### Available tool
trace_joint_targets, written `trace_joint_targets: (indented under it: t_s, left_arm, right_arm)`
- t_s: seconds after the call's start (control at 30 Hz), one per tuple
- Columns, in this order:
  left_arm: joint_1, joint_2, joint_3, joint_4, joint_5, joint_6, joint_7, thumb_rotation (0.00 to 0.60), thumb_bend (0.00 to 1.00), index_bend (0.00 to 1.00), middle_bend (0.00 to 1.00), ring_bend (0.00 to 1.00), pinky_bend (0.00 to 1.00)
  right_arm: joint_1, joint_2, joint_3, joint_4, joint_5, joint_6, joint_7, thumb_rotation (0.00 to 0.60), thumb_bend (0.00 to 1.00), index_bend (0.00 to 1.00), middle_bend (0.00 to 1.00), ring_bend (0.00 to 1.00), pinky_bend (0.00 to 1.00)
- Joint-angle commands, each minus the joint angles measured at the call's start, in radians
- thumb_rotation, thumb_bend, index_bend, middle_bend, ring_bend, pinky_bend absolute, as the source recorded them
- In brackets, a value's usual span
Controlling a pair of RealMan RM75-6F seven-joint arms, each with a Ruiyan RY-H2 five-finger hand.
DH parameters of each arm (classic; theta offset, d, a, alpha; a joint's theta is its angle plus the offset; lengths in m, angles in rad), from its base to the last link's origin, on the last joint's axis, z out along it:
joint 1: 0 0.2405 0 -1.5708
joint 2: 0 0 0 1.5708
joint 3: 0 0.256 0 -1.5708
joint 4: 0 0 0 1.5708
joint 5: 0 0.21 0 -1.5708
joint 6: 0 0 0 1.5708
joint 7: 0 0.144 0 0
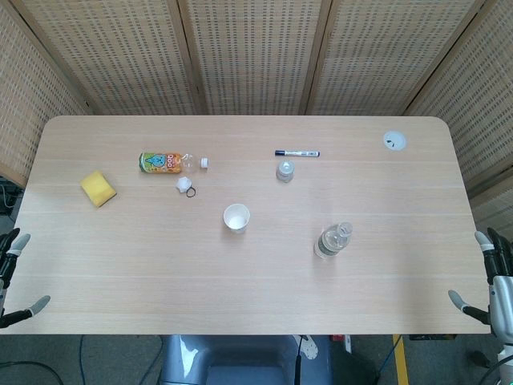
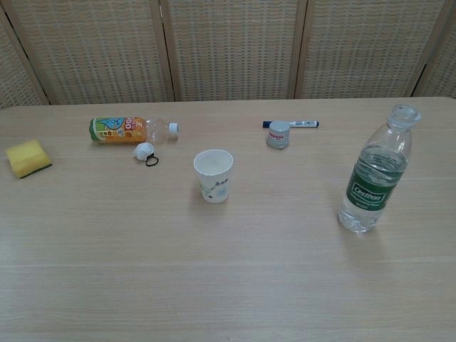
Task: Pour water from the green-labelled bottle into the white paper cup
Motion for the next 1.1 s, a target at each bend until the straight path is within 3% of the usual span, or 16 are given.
trace_joint_targets:
  t_s: [0.03,0.37,0.6,0.77,0.9,1.1]
  left_arm:
    - [-0.002,0.000,0.001,0.000,0.001,-0.004,-0.003,0.600,0.04,0.00,0.00,0.00,0.00]
    - [-0.008,-0.009,0.001,-0.004,0.003,-0.018,0.025,0.600,0.04,0.00,0.00,0.00,0.00]
    - [-0.018,-0.014,-0.012,-0.007,-0.029,-0.037,0.039,0.600,0.04,0.00,0.00,0.00,0.00]
    - [-0.025,-0.020,-0.018,-0.005,-0.037,-0.044,0.048,0.600,0.04,0.00,0.00,0.00,0.00]
    - [-0.030,-0.023,-0.022,-0.004,-0.052,-0.058,0.055,0.600,0.04,0.00,0.00,0.00,0.00]
    - [-0.043,-0.027,-0.031,-0.003,-0.083,-0.085,0.065,0.600,0.04,0.00,0.00,0.00,0.00]
  right_arm:
    - [0.007,-0.003,0.001,0.007,0.003,-0.012,0.007,0.600,0.00,0.00,0.00,0.00,0.00]
    - [0.133,-0.002,0.001,0.129,0.058,-0.295,0.279,0.600,0.00,0.00,0.00,0.00,0.00]
    - [0.290,-0.068,-0.006,0.314,-0.007,-0.547,0.611,0.600,0.00,0.00,0.00,0.00,0.00]
    - [0.376,-0.132,-0.017,0.425,-0.081,-0.622,0.850,0.600,0.00,0.00,0.00,0.00,0.00]
    - [0.432,-0.187,-0.025,0.486,-0.094,-0.674,0.888,0.600,0.00,0.00,0.00,0.00,0.00]
    - [0.514,-0.296,-0.010,0.550,-0.023,-0.793,0.834,0.600,0.00,0.00,0.00,0.00,0.00]
